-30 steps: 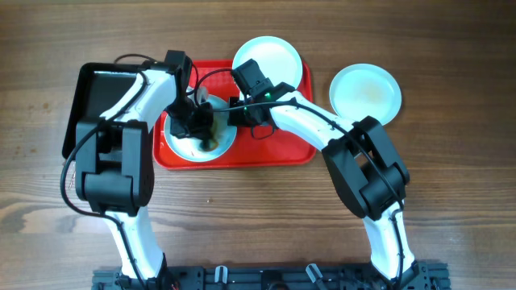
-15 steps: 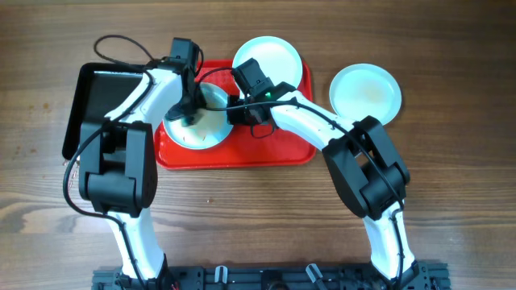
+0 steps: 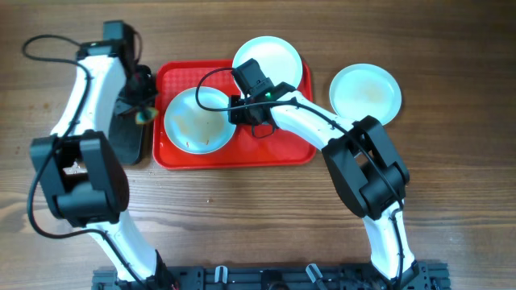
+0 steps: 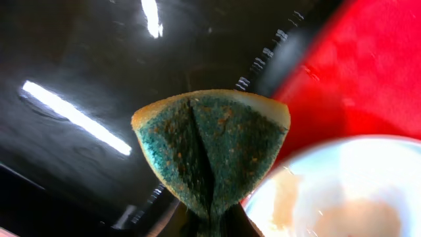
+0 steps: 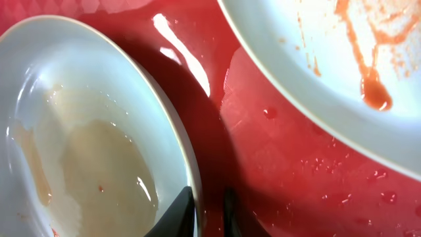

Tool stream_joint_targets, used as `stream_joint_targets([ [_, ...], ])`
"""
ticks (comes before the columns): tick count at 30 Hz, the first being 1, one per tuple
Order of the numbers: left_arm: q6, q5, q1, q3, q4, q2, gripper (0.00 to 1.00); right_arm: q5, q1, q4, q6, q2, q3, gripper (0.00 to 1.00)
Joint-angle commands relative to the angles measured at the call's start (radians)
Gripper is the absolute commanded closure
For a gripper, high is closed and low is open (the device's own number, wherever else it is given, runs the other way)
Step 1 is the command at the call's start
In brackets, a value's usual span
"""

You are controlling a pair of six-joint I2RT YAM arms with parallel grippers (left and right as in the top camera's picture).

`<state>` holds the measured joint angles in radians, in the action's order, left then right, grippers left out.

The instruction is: Clean dirty plates on tray and stack at the side

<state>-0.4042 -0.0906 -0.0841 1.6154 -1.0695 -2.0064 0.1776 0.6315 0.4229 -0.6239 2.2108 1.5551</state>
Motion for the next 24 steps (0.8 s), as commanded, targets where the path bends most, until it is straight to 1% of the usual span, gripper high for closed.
stream_joint_targets([
  [1, 0.016, 0.038, -0.027, 0.018, 0.013, 0.024, 0.96, -0.017, 0.000, -0.005, 0.018, 0.043, 0.004, 0.80],
  [2, 0.016, 0.038, -0.027, 0.018, 0.015, 0.024, 0.96, -0.006, -0.001, -0.006, 0.019, 0.056, 0.004, 0.78],
  [3, 0.016, 0.039, -0.027, 0.017, 0.018, 0.024, 0.96, 0.015, -0.001, -0.006, 0.018, 0.061, 0.004, 0.78],
  [4, 0.016, 0.039, -0.024, 0.017, 0.022, 0.024, 0.96, 0.035, -0.001, -0.007, 0.019, 0.069, 0.004, 0.85],
  [5, 0.016, 0.041, -0.024, 0.017, 0.027, 0.024, 0.96, 0.052, -0.001, -0.005, 0.018, 0.070, 0.004, 0.96],
  [7, 0.016, 0.042, -0.025, 0.017, 0.030, 0.024, 0.96, 0.092, -0.008, -0.001, 0.018, 0.048, 0.005, 0.96],
  [10, 0.016, 0.042, -0.025, 0.017, 0.029, 0.024, 0.96, 0.079, -0.019, 0.028, 0.026, -0.011, 0.009, 0.96],
  [13, 0.016, 0.042, -0.025, 0.017, 0.029, 0.024, 0.96, 0.014, -0.030, 0.072, 0.137, -0.135, 0.009, 0.96],
  [16, 0.015, 0.042, -0.025, 0.017, 0.030, 0.024, 0.96, -0.171, -0.028, 0.113, 0.217, -0.278, 0.009, 0.96],
  [18, 0.015, 0.042, -0.025, 0.017, 0.034, 0.024, 0.96, -0.328, -0.017, 0.116, 0.297, -0.357, 0.009, 0.96],
  [20, 0.015, 0.042, -0.025, 0.017, 0.034, 0.024, 0.96, -0.486, 0.002, 0.114, 0.370, -0.396, 0.009, 0.96],
  [21, 0.015, 0.042, -0.025, 0.017, 0.034, 0.024, 0.96, -0.596, 0.023, 0.110, 0.422, -0.403, 0.009, 0.96],
  [24, 0.014, 0.043, -0.025, 0.017, 0.034, 0.024, 0.96, -0.781, 0.070, 0.108, 0.471, -0.401, 0.004, 0.96],
])
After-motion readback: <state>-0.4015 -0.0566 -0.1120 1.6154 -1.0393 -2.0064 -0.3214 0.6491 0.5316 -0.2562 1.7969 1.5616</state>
